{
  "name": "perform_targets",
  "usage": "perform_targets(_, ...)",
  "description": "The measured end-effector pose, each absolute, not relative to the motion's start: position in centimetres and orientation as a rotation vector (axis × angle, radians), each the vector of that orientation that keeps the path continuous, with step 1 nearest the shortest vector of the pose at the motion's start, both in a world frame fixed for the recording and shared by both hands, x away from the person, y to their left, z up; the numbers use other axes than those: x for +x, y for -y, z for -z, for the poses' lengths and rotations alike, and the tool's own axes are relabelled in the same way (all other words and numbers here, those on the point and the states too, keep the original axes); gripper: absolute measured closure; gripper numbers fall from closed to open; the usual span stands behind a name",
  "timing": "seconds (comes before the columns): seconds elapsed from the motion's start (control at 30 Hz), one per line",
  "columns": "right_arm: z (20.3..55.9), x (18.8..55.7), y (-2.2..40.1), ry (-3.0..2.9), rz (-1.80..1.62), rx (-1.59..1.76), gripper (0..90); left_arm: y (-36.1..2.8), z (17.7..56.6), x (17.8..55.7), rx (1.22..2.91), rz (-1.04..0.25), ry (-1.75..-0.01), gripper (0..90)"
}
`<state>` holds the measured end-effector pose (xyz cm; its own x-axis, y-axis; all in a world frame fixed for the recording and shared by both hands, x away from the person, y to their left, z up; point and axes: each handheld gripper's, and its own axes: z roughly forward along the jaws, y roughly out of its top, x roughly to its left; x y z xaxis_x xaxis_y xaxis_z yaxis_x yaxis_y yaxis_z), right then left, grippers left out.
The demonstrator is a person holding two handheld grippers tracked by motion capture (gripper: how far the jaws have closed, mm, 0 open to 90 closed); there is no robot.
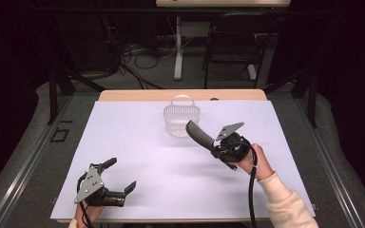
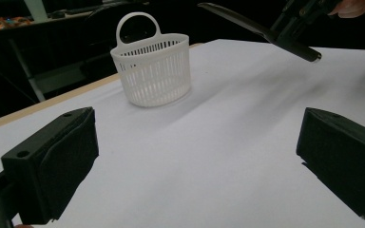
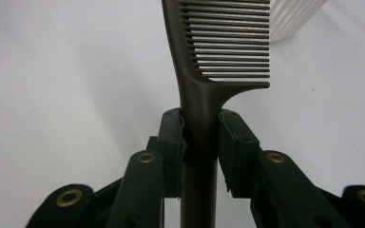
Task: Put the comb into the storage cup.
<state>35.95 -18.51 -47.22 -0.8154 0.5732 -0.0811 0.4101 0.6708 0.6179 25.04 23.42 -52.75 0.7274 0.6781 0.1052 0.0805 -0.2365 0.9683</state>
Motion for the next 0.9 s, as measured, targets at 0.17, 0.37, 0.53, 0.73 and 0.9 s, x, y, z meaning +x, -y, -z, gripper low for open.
perform_targets(0.17,47.1,36.0,18.7,-2.613,-0.875,0.796,72.6,-23.4,52.8,25.1,1.742,-0.624,-0.605,0.1)
perform_targets(0.37,47.0,36.1,19.0,-2.6,-0.88,0.8,72.6,-23.4,52.8,25.1,1.742,-0.623,-0.605,0.1)
perform_targets(0.53,46.9,36.1,19.1,-2.587,-0.887,0.809,72.6,-23.4,52.8,25.1,1.741,-0.622,-0.607,0.1)
perform_targets(0.73,46.8,36.3,19.5,-2.565,-0.902,0.831,72.6,-23.4,52.8,25.1,1.741,-0.621,-0.607,0.1)
perform_targets(0.9,46.7,36.4,19.8,-2.546,-0.91,0.851,72.6,-23.4,52.8,25.1,1.741,-0.622,-0.607,0.1)
